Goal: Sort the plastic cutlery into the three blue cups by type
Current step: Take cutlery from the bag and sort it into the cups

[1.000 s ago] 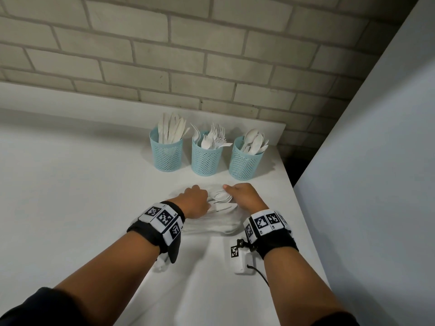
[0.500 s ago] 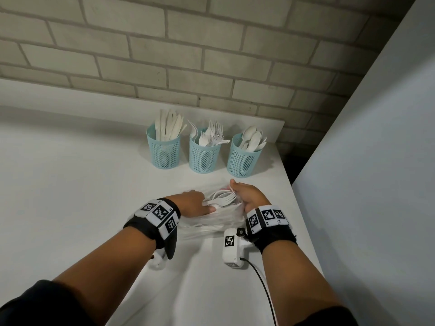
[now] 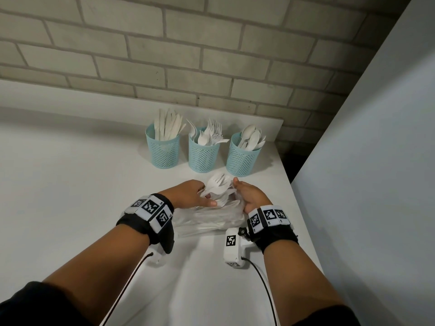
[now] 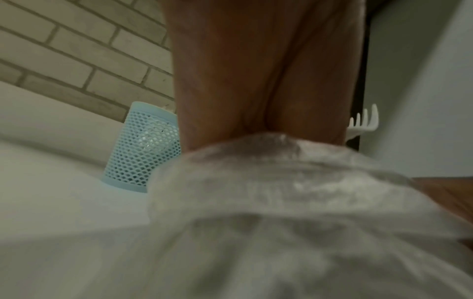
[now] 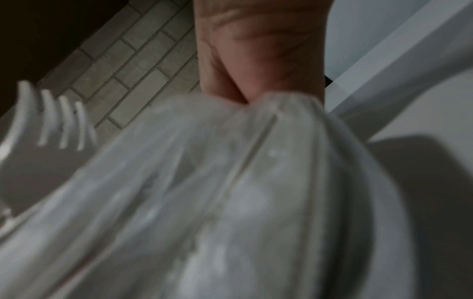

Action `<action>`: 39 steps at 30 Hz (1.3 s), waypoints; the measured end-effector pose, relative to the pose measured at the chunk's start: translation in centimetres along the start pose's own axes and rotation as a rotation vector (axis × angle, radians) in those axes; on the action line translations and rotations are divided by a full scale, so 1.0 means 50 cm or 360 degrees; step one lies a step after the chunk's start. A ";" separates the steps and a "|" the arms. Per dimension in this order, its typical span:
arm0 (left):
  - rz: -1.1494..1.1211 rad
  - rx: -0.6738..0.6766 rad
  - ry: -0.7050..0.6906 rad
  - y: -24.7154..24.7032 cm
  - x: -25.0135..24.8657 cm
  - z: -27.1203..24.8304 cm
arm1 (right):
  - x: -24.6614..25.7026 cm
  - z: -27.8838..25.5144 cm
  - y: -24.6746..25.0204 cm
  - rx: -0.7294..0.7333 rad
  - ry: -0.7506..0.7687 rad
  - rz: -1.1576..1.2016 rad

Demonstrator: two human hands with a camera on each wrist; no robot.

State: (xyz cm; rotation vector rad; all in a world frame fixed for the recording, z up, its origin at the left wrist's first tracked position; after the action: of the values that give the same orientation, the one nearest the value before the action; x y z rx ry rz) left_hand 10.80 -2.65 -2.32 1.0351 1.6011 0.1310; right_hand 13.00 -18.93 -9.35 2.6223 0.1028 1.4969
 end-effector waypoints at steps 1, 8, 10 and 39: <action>-0.0044 0.0006 -0.0017 0.002 -0.004 -0.003 | 0.005 -0.010 -0.003 -0.0005 0.0004 0.0024; -0.0464 0.0050 -0.0080 0.013 -0.006 -0.007 | 0.020 -0.040 -0.013 0.0040 0.0018 0.0218; -0.0567 -0.0042 -0.0104 0.024 -0.013 -0.011 | 0.026 -0.037 -0.007 0.0055 0.0026 0.0097; -0.1430 -0.0061 -0.0265 0.048 -0.056 -0.022 | 0.234 -0.116 -0.064 -0.0073 0.0548 0.0080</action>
State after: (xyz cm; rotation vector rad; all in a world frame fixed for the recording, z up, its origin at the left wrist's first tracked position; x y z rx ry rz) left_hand 11.00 -2.60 1.52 0.2172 1.7540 -0.5161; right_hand 13.96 -13.97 3.10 2.3230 0.0327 1.9296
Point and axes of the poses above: each hand's wrist, its own z-axis towards the middle knuckle, its own y-axis out of the back of the hand, x = y × z, the point moved 8 cm from there along z, towards the middle knuckle, and after that the axes turned 9 degrees about -z, right-handed, at the moved point
